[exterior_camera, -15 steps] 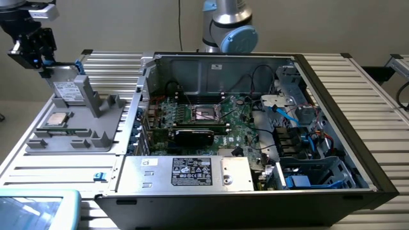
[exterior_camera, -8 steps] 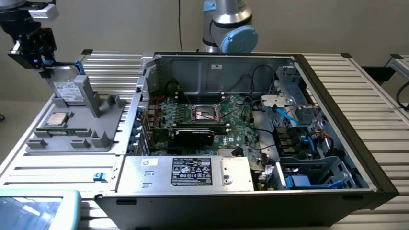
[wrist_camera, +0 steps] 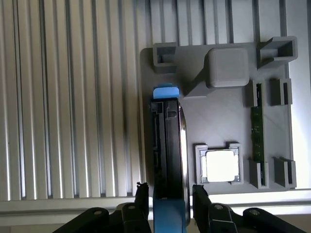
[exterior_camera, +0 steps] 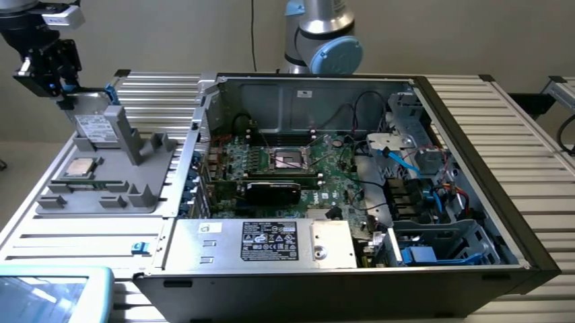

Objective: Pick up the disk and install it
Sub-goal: 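Pick up the disk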

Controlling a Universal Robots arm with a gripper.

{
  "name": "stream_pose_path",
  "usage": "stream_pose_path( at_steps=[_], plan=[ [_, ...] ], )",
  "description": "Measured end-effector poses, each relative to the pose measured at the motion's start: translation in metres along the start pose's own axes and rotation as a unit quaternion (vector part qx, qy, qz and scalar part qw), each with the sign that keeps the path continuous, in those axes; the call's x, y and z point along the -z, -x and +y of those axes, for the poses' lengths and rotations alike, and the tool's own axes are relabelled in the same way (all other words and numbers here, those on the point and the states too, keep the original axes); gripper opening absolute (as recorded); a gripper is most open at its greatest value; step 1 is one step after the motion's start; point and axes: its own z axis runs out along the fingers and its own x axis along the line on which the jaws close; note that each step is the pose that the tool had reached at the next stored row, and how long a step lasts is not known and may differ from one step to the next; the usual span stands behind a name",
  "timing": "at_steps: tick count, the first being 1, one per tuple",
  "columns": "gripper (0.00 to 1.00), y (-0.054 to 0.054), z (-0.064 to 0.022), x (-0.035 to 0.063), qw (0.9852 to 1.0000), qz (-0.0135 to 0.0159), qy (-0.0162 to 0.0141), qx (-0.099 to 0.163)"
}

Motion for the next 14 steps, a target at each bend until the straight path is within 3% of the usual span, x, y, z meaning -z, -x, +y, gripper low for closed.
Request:
stream_pose_path(
  at_steps=[14],
  plan=[
    [0.47,0.0001,0.0001,0.0,1.0,-0.0003,0.0,0.0]
  ],
)
